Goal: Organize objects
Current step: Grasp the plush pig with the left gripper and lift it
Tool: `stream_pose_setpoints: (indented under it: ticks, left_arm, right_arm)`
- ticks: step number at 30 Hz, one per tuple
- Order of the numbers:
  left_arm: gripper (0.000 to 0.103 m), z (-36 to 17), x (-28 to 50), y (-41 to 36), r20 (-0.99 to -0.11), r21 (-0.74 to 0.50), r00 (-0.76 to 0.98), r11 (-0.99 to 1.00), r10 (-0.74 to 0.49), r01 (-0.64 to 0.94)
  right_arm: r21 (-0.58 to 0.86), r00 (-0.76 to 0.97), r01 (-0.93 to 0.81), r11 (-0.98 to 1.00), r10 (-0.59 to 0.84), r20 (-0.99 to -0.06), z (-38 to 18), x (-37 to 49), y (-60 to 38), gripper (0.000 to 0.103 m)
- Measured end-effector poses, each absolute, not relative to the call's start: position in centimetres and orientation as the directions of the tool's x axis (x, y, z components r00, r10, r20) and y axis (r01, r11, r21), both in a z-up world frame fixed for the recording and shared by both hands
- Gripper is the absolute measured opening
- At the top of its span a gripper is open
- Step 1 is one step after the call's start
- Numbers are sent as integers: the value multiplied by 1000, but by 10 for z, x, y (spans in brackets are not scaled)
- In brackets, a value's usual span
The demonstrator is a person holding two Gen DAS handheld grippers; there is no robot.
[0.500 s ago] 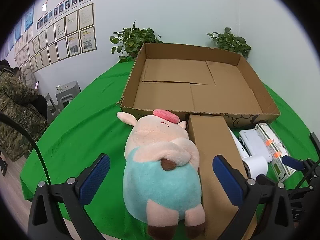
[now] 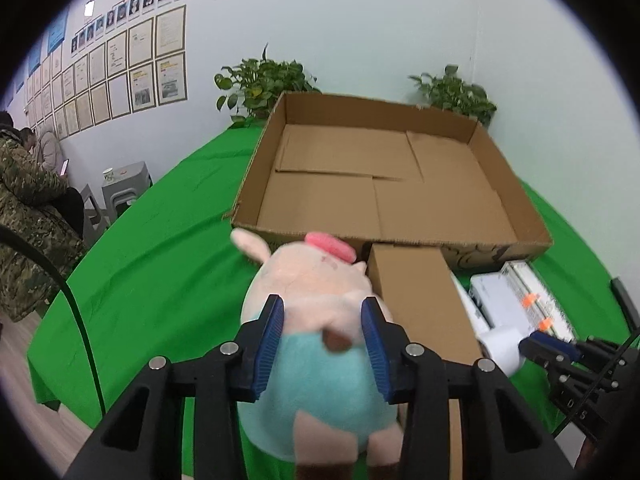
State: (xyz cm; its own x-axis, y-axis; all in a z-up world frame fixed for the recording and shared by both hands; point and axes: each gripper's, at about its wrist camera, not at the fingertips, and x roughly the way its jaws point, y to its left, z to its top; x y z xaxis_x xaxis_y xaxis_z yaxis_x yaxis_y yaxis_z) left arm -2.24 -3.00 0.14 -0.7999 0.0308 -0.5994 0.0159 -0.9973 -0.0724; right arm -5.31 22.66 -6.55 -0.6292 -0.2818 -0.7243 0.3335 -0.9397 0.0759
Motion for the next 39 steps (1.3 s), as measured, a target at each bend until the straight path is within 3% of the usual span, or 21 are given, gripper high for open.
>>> stream_pose_setpoints:
  ticks: [1, 2, 3, 4, 5, 7, 12, 21, 30, 35, 39]
  left_arm:
    - [66, 2, -23, -31, -598, -80, -801, -997, 33, 18]
    - [91, 3, -24, -32, -601, -77, -799, -997, 23, 30]
    - [93, 3, -24, -33, -597, -72, -802, -996, 3, 50]
    - [93, 3, -23, -34, -594, -72, -804, -996, 1, 53]
    - [93, 3, -24, -36, -596, -77, -803, -996, 9, 46]
    - [93, 0, -26, -40, -613, -108, -788, -994, 51, 20]
    - [93, -5, -30, -46, -648, -187, -750, -982, 129, -8]
    - [93, -20, -31, -60, -707, -283, -664, -958, 244, -50]
    - [93, -34, -35, -76, -702, -386, -629, -921, 333, -57]
    - [73, -40, -30, -87, -689, -410, -627, -909, 364, -77]
    - [68, -40, -20, -100, -667, -440, -628, -892, 402, -103]
  right_arm:
    - [80, -626, 328, -941, -280, -728, -65, -55, 227, 16]
    - [85, -622, 328, -941, -283, -730, -65, -54, 228, 30]
    - [95, -616, 330, -939, -290, -732, -65, -55, 228, 41]
    - [108, -615, 329, -938, -300, -730, -64, -55, 230, 68]
    - [137, -616, 332, -933, -325, -717, -62, -55, 231, 86]
    - [158, -615, 336, -929, -343, -710, -61, -54, 232, 92]
    - [181, -594, 371, -911, -382, -708, -60, -56, 223, 103]
    - [221, -531, 479, -850, -481, -698, -57, -50, 208, 103]
    - [317, -453, 607, -729, -645, -616, -30, -42, 209, 103]
    - [403, -383, 643, -652, -729, -567, -9, -46, 200, 103]
    - [445, -301, 670, -594, -765, -569, -1, -52, 168, 103]
